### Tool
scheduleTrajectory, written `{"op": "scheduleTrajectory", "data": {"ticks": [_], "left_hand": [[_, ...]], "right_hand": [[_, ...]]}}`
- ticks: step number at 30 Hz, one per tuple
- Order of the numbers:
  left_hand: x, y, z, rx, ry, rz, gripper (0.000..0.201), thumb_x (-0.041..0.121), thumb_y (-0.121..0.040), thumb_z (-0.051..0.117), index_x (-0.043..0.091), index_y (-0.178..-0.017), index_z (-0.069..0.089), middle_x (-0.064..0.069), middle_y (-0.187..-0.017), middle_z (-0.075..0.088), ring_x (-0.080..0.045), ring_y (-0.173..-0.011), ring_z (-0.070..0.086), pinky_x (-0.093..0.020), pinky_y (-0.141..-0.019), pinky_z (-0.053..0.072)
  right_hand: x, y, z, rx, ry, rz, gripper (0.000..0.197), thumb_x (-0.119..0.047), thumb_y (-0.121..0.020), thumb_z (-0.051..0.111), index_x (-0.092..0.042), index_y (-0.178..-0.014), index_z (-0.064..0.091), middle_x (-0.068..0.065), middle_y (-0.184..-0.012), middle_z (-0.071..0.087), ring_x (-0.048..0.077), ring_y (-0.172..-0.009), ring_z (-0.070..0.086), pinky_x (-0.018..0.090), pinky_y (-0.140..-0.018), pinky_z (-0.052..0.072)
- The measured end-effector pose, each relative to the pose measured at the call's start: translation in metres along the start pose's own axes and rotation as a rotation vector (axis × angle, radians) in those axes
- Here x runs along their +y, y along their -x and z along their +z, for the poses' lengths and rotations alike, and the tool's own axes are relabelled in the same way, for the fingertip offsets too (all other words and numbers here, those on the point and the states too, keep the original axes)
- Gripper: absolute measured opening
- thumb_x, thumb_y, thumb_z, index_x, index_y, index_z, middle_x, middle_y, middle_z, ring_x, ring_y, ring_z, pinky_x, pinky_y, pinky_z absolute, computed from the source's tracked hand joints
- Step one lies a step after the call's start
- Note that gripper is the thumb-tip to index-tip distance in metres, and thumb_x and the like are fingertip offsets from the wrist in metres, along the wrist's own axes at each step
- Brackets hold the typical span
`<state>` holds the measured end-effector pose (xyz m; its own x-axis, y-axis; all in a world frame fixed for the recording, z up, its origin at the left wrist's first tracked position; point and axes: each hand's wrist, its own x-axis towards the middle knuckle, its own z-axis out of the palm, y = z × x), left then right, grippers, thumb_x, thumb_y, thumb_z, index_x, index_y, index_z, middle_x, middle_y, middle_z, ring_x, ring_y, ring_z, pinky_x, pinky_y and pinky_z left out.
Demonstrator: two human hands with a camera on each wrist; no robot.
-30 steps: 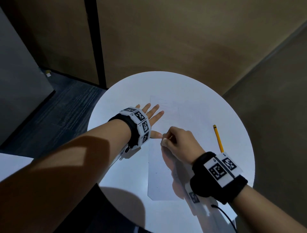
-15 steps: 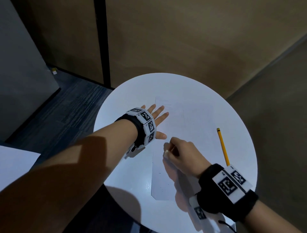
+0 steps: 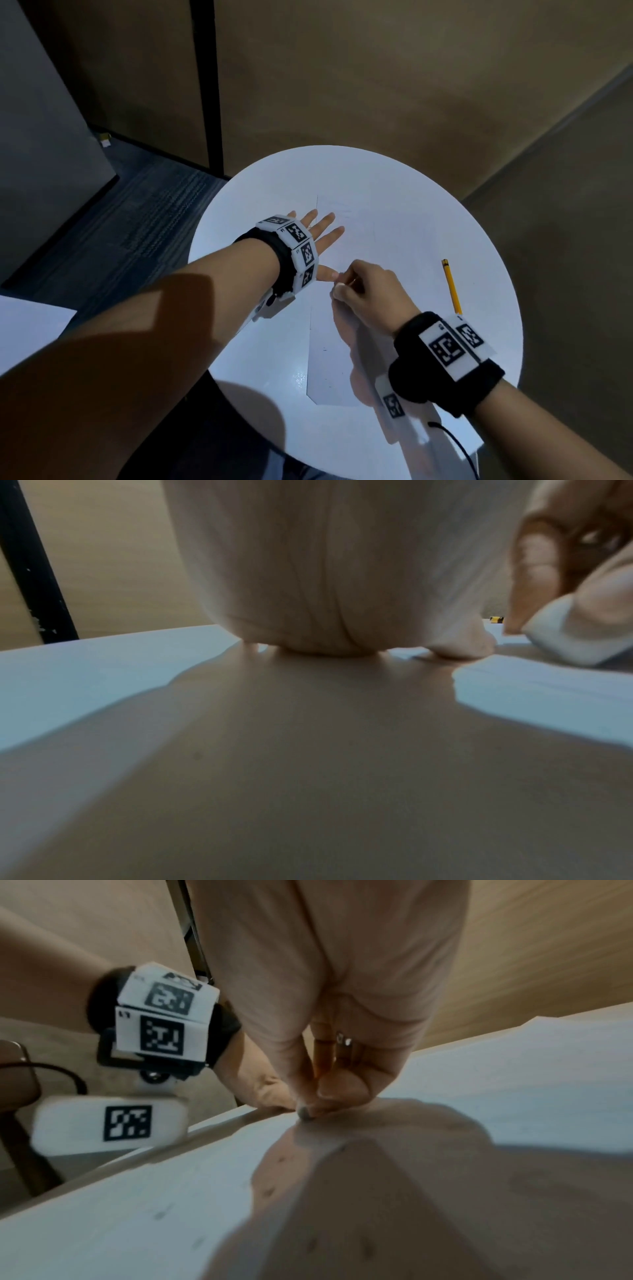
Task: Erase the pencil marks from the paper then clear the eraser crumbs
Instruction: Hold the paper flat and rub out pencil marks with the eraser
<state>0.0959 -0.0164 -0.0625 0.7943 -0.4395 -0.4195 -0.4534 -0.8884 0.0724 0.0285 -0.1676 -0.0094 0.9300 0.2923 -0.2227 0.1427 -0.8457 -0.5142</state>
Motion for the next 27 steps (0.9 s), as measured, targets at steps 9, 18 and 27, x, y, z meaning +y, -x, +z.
{"op": "scheduleTrajectory", "data": {"ticks": [9, 18, 27], "left_hand": [[-0.004, -0.006, 0.007, 0.018, -0.047, 0.0, 0.088, 0.074, -0.086, 0.027, 0.031, -0.147, -0.021, 0.001, -0.155, -0.025, -0.026, -0.145, -0.016, -0.049, -0.115, -0.006], [-0.005, -0.006, 0.008, 0.022, -0.062, 0.007, 0.087, 0.072, -0.087, 0.028, 0.031, -0.148, -0.019, 0.001, -0.156, -0.024, -0.026, -0.145, -0.015, -0.049, -0.115, -0.006], [-0.005, -0.008, 0.008, 0.023, -0.052, 0.009, 0.087, 0.071, -0.088, 0.031, 0.03, -0.148, -0.018, 0.001, -0.156, -0.024, -0.026, -0.145, -0.015, -0.049, -0.115, -0.006]], "right_hand": [[-0.006, -0.003, 0.003, -0.013, 0.006, -0.028, 0.013, -0.015, -0.092, 0.052, -0.014, -0.079, 0.052, -0.005, -0.076, 0.055, 0.009, -0.067, 0.047, 0.009, -0.056, 0.037], [-0.011, -0.002, 0.003, -0.057, 0.08, -0.044, 0.012, -0.014, -0.092, 0.05, -0.015, -0.08, 0.051, -0.003, -0.076, 0.054, 0.012, -0.069, 0.046, 0.013, -0.054, 0.035], [-0.02, 0.006, 0.005, -0.124, 0.097, -0.105, 0.019, -0.011, -0.092, 0.048, -0.024, -0.081, 0.054, 0.006, -0.079, 0.065, 0.018, -0.069, 0.05, 0.016, -0.055, 0.035]]}}
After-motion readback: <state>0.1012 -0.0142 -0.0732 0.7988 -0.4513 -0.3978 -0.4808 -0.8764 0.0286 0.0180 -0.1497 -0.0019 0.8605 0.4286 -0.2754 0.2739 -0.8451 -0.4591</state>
